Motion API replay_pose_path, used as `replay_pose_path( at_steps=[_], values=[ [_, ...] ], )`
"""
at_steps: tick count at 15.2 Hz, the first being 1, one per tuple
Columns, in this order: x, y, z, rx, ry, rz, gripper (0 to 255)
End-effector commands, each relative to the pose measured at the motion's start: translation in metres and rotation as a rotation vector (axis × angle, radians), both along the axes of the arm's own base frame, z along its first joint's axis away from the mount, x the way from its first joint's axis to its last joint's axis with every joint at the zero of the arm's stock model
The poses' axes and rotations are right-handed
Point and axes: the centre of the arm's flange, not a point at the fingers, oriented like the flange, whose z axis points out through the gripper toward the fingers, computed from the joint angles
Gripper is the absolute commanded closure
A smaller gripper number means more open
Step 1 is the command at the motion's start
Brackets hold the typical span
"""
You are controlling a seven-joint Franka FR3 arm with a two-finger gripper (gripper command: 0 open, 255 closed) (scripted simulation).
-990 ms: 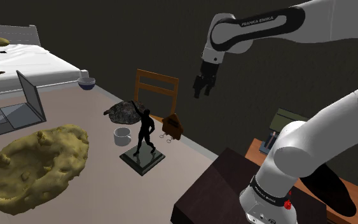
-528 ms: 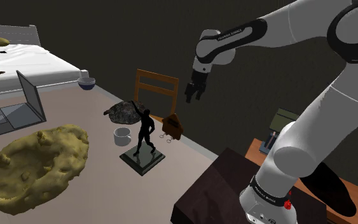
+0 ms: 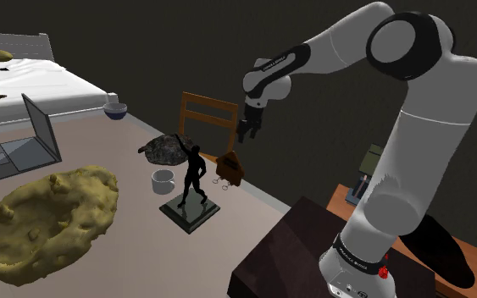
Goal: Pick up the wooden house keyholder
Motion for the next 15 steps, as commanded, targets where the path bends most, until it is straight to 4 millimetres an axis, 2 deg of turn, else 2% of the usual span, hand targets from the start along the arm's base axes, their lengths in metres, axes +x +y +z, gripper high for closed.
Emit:
replay_pose_path(
  at_steps=[1, 9, 15],
  values=[
    [0.017, -0.007, -0.016, -0.003, -0.004, 0.006, 0],
    [0.088, -0.043, -0.082, -0.012, -0.019, 0.029, 0],
    [0.091, -0.044, -0.111, -0.012, -0.019, 0.030, 0]
  ],
)
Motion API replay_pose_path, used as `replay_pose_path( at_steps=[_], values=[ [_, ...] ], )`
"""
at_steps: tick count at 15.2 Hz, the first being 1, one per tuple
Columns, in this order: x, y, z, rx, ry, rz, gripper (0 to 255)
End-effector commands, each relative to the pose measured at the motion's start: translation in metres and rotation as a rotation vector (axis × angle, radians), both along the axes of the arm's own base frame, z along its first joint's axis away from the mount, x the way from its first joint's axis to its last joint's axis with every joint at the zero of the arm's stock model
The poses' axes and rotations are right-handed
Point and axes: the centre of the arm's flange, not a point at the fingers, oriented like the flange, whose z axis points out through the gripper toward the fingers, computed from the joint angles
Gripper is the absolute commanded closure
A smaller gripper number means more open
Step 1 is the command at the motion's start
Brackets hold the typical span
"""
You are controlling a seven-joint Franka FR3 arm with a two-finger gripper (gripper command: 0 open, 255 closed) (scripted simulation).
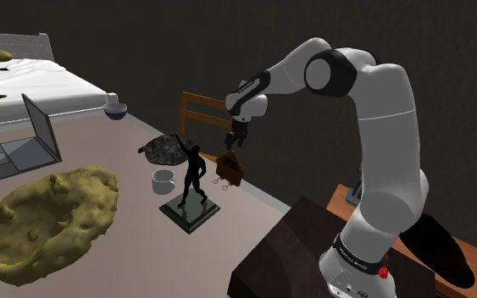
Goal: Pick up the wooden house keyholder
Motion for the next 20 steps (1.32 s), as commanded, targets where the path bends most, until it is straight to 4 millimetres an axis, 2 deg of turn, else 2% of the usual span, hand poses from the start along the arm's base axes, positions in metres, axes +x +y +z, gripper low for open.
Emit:
replay_pose_path(
  at_steps=[1, 2, 4, 5, 14, 20],
  values=[
    [0.001, 0.000, -0.012, 0.000, -0.001, 0.000, 0],
    [0.001, 0.000, -0.020, 0.000, -0.001, 0.000, 0],
    [0.001, 0.000, -0.020, 0.000, -0.001, 0.000, 0],
    [0.001, 0.000, -0.020, 0.000, -0.001, 0.000, 255],
    [0.001, 0.000, -0.020, 0.000, -0.001, 0.000, 255],
    [0.001, 0.000, 0.011, 0.000, -0.001, 0.000, 255]
  ],
)
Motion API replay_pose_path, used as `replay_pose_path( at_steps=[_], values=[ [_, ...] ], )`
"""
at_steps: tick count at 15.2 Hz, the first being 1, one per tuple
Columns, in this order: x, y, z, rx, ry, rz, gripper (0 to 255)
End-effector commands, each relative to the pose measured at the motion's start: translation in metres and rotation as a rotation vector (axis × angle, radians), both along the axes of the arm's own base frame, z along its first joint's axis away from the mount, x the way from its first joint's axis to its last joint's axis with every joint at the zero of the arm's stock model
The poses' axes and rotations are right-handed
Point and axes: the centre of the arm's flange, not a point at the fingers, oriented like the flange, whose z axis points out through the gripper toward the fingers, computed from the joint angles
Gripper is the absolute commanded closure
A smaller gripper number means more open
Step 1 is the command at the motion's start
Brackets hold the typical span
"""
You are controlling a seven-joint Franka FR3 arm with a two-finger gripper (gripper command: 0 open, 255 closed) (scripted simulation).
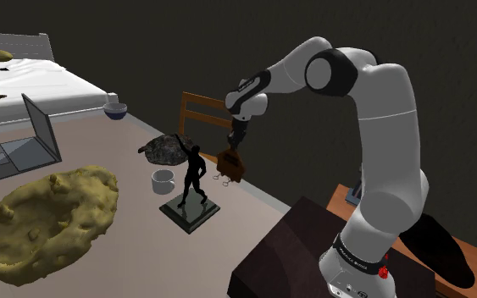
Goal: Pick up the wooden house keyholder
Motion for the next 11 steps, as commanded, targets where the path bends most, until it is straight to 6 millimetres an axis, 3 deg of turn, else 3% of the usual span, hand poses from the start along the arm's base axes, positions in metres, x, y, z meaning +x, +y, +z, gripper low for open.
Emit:
replay_pose_path(
  at_steps=[1, 9, 11],
  values=[
    [-0.001, 0.000, 0.011, 0.000, 0.000, 0.000, 255],
    [-0.001, 0.000, 0.053, 0.000, 0.000, 0.000, 255],
    [-0.001, 0.000, 0.054, 0.000, 0.000, 0.000, 255]
  ],
)
